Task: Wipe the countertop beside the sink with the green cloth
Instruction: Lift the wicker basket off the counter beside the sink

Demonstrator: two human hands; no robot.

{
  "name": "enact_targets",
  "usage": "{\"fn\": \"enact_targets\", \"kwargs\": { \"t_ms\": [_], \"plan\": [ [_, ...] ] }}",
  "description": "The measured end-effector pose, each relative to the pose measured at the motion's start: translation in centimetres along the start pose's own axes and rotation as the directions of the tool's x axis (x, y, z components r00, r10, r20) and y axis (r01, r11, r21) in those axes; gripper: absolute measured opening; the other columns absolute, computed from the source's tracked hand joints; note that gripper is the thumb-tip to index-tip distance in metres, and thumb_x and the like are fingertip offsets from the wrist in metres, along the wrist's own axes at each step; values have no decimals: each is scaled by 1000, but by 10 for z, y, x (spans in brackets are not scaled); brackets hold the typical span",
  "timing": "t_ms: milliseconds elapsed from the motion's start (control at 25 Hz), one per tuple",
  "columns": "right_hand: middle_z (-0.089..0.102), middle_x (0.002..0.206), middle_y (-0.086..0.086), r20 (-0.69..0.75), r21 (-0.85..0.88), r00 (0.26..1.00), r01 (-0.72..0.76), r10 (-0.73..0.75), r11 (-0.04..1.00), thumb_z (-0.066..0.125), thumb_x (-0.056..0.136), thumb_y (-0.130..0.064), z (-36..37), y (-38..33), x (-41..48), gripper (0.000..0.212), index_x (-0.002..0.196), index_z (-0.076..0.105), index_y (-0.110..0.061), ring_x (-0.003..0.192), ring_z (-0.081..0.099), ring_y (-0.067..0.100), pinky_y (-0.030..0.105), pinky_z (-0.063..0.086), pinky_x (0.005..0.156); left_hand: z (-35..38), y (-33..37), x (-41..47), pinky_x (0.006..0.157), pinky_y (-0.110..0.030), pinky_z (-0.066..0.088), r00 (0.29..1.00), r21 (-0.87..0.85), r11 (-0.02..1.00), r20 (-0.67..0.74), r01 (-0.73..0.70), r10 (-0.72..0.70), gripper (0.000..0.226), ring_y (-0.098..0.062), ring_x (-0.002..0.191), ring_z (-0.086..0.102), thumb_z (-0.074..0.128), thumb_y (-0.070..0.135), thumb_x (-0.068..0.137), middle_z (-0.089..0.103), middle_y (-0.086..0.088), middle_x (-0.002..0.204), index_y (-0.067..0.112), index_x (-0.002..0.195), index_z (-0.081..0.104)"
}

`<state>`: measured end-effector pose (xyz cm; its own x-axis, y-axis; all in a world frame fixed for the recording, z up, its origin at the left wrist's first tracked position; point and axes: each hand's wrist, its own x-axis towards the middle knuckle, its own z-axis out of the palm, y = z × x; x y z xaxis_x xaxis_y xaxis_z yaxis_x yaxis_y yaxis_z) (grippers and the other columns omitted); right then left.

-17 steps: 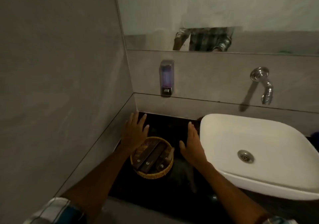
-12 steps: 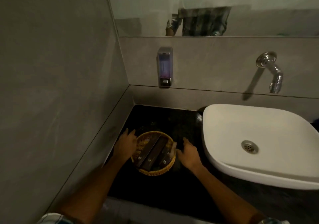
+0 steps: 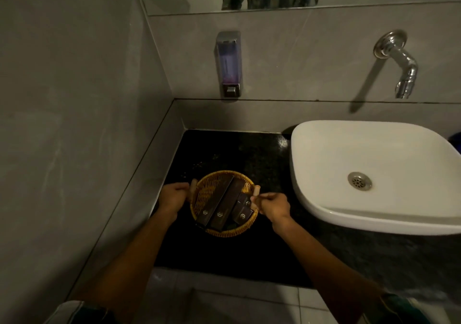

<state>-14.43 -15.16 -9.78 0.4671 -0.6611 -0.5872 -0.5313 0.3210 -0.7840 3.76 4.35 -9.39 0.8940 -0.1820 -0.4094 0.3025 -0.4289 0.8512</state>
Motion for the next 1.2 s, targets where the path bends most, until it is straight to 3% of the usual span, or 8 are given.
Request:
{"fn": "enact_targets", "kwargs": {
  "t_ms": [160,440,560,640,800,1000,1120,1200],
  "plan": [
    [75,87,3,-65,52,997,48,-45,997,79,76,-24,-34,21,-26,7,79,74,-21,91,69,19,40,55,93,12,2,-45,87,-43,57,994,-116,993,108,29,-17,22,-28,94,70,82,11,74,73,-16,101,16,91,69],
    [74,70,-6,-263,-18,958,118,-118,993,75,78,-23,-131,94,-83,4,74,74,-21,69,70,9,25,56,64,62,-26,-148,61,-21,56,960,-137,990,281,16,23,28,-19,85,70,73,1,78,72,-8,93,8,104,68],
    [75,68,-1,-337,-9,939,75,-74,997,75,77,-21,-173,119,-93,4,74,74,-19,59,71,12,28,59,53,96,-37,-181,63,-21,54,940,-105,994,342,43,-4,25,-19,86,69,73,0,78,72,-6,92,14,98,69],
    [75,68,2,-362,-2,929,74,-69,997,75,79,-18,-197,129,-97,3,76,74,-17,59,72,16,33,62,55,118,-43,-198,66,-24,54,933,-95,994,360,51,-13,28,-22,89,68,73,-2,77,72,-8,95,10,103,68],
    [73,67,-4,-414,-20,906,85,-85,996,73,80,-16,-228,139,-99,7,74,73,-20,58,69,9,22,55,50,151,-58,-218,79,-36,55,920,-66,998,392,20,7,38,-28,99,66,70,-4,79,69,-13,106,5,115,62],
    [72,69,-5,-403,-17,911,86,-85,996,71,82,-17,-252,149,-92,11,72,72,-23,64,69,9,21,51,54,177,-66,-228,76,-38,55,920,-61,998,391,0,24,32,-35,99,65,69,-9,78,69,-14,101,15,98,65],
    [72,69,-8,-359,-53,924,123,-134,991,71,82,-21,-257,154,-88,9,74,72,-25,63,68,5,18,51,53,182,-65,-232,80,-41,53,926,34,997,374,-70,52,30,-38,103,63,69,-7,79,67,-18,107,14,100,65],
    [73,76,-6,-346,-51,927,138,-147,989,72,82,-29,-265,156,-86,9,86,72,-21,70,69,7,19,52,57,183,-57,-240,78,-36,50,943,211,948,284,-237,173,34,-31,105,60,72,-1,79,62,-13,112,14,108,63]
  ]
}}
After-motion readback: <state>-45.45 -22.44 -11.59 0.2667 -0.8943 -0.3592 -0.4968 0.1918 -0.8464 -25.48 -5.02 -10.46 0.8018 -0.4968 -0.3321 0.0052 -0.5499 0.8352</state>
